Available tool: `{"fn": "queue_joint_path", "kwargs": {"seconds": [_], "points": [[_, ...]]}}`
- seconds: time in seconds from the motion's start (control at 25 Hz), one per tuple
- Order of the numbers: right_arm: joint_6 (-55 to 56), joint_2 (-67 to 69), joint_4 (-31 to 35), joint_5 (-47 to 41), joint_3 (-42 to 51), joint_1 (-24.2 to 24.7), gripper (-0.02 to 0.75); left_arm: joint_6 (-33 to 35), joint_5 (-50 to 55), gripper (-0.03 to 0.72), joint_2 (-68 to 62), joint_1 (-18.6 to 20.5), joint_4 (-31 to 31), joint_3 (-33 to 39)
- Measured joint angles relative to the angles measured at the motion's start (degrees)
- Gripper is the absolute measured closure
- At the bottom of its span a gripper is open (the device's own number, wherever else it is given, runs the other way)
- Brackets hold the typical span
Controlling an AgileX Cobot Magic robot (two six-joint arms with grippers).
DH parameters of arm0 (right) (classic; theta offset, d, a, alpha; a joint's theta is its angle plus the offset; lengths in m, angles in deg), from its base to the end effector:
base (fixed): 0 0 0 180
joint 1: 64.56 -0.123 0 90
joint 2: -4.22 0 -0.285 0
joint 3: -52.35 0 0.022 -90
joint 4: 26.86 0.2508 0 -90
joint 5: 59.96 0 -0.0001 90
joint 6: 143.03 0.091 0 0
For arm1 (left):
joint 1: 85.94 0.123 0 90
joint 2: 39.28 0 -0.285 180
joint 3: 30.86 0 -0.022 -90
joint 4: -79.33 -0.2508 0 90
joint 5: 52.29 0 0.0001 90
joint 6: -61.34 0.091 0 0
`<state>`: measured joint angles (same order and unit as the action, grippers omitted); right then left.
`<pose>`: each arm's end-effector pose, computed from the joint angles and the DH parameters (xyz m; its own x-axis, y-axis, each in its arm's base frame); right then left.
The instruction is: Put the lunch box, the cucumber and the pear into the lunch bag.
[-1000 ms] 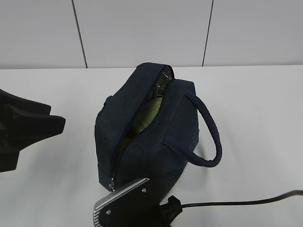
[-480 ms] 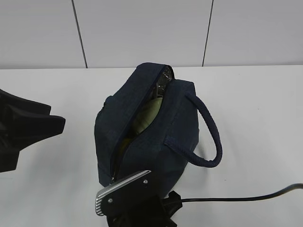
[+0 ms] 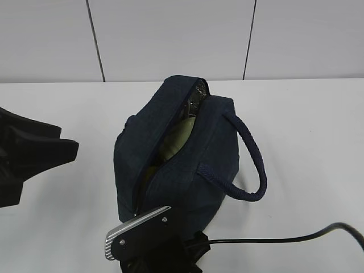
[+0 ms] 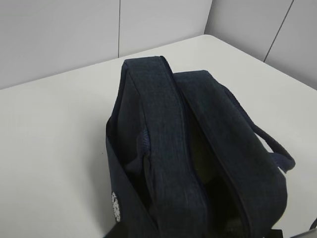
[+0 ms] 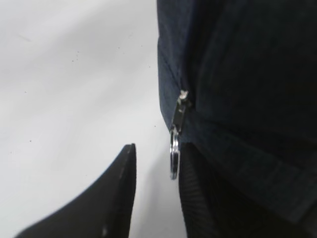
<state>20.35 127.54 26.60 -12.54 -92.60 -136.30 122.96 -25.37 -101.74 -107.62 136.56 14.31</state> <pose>0.1542 0.2958 0.0935 -0.4308 -0.1868 -0.8829 -0.4744 0.8791 0.0455 0.1586 -0.1004 0.2749 -0.4191 0.2956 -0.8585 0.6985 0.7090 -0.0969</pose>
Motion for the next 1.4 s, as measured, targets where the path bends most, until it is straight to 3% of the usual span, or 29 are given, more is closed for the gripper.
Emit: {"fn": "queue_joint_path", "kwargs": {"seconds": [0.2, 0.32, 0.4, 0.96, 1.4], "points": [[-0.3, 0.0, 1.0, 0.0, 0.0, 0.0, 0.548, 0.0, 0.0, 0.411, 0.0, 0.0, 0.0, 0.0], [-1.1, 0.0, 3.0, 0.0, 0.0, 0.1, 0.69, 0.0, 0.0, 0.411, 0.0, 0.0, 0.0, 0.0], [-1.6, 0.0, 3.4, 0.1, 0.0, 0.1, 0.736, 0.0, 0.0, 0.411, 0.0, 0.0, 0.0, 0.0], [-10.9, -9.5, 1.8, -6.3, 0.0, 0.0, 0.738, 0.0, 0.1, 0.411, 0.0, 0.0, 0.0, 0.0], [-25.4, -19.6, 9.5, -8.1, 0.0, -0.1, 0.738, 0.0, 0.1, 0.411, 0.0, 0.0, 0.2, 0.0]]}}
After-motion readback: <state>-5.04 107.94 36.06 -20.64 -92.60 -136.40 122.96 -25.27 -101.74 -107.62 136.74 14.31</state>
